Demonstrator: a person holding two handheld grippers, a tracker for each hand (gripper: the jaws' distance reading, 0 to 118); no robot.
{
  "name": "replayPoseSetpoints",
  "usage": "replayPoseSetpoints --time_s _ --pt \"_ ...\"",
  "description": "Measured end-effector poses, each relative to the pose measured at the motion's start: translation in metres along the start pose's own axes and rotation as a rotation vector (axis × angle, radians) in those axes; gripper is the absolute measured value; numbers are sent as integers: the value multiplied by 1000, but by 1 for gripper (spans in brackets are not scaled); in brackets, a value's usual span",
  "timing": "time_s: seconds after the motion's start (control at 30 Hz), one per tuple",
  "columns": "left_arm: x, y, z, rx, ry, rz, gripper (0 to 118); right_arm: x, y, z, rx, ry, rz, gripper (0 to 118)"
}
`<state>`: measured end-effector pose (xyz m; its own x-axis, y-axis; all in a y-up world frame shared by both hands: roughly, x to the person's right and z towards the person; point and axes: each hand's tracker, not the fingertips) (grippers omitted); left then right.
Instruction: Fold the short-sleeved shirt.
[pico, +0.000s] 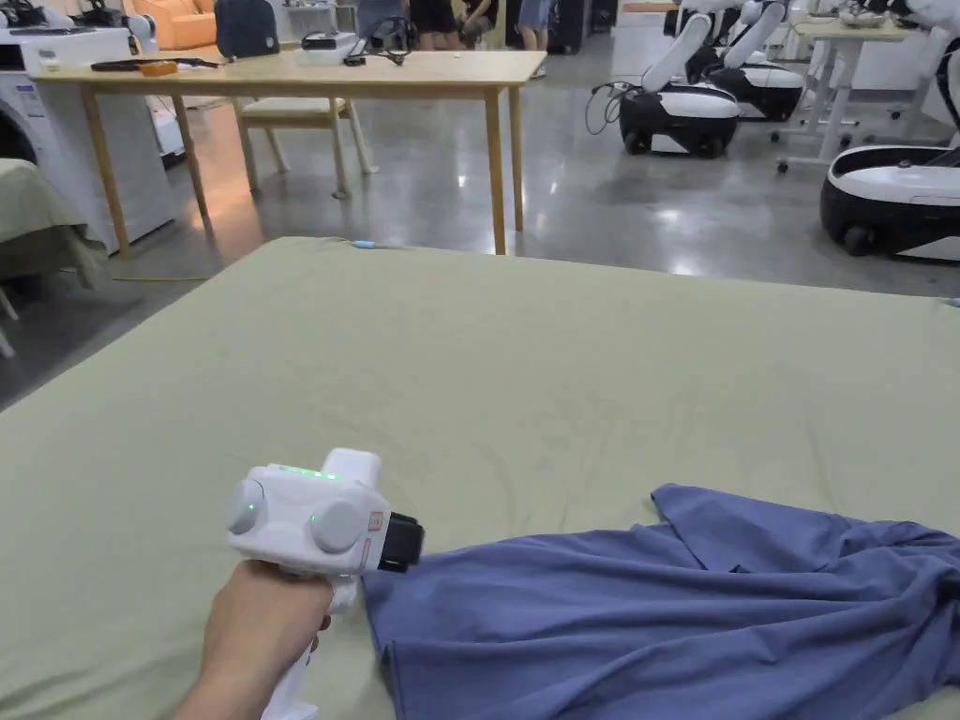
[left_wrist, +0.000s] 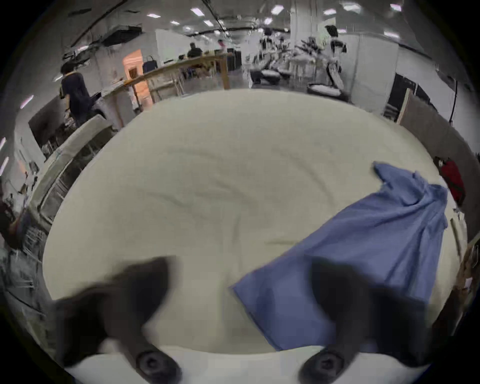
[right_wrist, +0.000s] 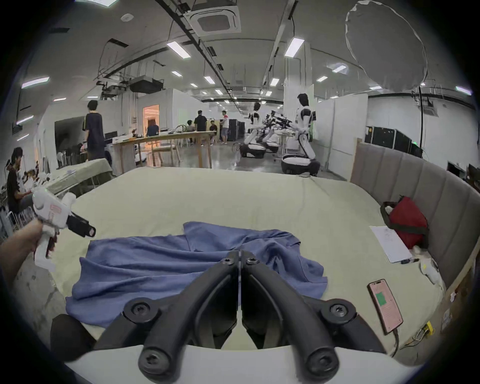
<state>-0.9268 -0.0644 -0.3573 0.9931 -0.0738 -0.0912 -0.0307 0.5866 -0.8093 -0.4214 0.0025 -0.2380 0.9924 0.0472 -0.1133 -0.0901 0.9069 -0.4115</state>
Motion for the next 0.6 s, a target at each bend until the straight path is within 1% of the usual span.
replayPoseSetpoints --time_s 0.03,0.07,0.13,0.17,0.27,0.3,0.33,0.4,0.43,0.47,0.5,0.53,0.57,0.6 --pt "8 -6 -10 10 10 -5 116 4 0 -1 -5 -8 -10 3" --pt "16 7 -15 17 30 -16 115 8 -1 -3 -10 -26 -18 3" --pt "28 27 -28 -27 37 -4 114 19 -3 -6 -28 -56 -21 3" --pt "18 -9 -41 -38 6 -1 110 25 -5 -6 -35 -66 -25 3" --pt "29 -15 -54 -90 4 -68 96 45 -11 -10 -64 -111 -29 3" --pt "28 -20 -45 -67 -2 -42 84 51 -13 -11 -71 -123 -27 3" --pt "29 -20 -39 -59 -21 -30 68 56 -15 -12 -77 -135 -22 3" --pt "35 -21 -25 -28 -49 -57 5 66 -15 -12 -96 -153 -10 3" --pt "42 -18 -3 -8 -41 -87 1 73 -16 -13 -103 -157 -9 3" --pt "46 -19 6 -11 -65 -78 1 81 -17 -16 -112 -159 -12 3" --pt "50 -19 13 -4 -46 -73 1 90 -19 -20 -126 -164 -15 3" --pt "52 -19 23 4 -66 -74 1 104 -23 -29 -146 -169 -12 3" --pt "45 -11 13 -15 -137 -19 1 115 -27 -38 -174 -175 -8 3" --pt "45 -6 24 23 -153 -2 1 126 -31 -47 -219 -170 4 3"
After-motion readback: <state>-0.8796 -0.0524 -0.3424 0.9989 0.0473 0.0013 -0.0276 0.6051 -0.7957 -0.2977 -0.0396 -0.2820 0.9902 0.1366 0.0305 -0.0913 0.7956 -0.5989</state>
